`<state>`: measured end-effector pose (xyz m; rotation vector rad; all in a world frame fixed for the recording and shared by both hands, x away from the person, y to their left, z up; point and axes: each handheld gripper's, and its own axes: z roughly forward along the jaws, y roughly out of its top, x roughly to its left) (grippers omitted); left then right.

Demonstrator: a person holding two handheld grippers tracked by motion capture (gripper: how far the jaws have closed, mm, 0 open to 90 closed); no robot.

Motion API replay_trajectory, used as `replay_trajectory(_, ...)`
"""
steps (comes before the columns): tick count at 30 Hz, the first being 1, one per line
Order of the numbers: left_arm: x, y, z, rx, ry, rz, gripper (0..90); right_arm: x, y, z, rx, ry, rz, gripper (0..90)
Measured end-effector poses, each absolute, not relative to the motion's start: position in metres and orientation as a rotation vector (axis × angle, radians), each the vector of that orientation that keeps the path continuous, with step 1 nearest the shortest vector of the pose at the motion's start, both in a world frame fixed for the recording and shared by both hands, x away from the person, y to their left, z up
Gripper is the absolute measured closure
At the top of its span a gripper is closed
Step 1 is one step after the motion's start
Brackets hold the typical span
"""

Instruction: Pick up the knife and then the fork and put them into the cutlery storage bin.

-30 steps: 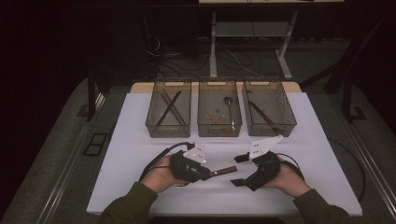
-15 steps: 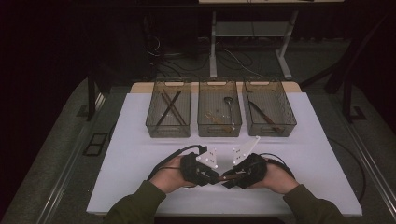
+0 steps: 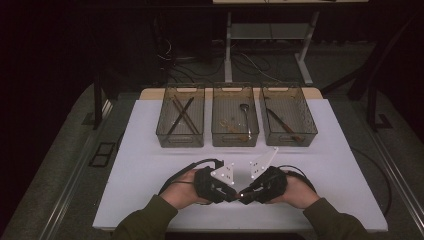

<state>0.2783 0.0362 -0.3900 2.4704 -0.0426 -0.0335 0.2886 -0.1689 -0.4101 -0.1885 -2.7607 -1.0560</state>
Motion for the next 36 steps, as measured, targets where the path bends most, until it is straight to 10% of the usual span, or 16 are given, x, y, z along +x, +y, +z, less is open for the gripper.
replay_trajectory(18,0.290,0.086,-0.402,2.274,0.288,-0.046,39.8,0.293,-0.192,-0.400,-0.310,-2.737,-1.208,75.3)
replay_trajectory(36,0.277,0.155,-0.426,2.081,0.694,0.203,9.0,0.304,-0.236,-0.378,-0.603,-2.727,-1.416,75.2)
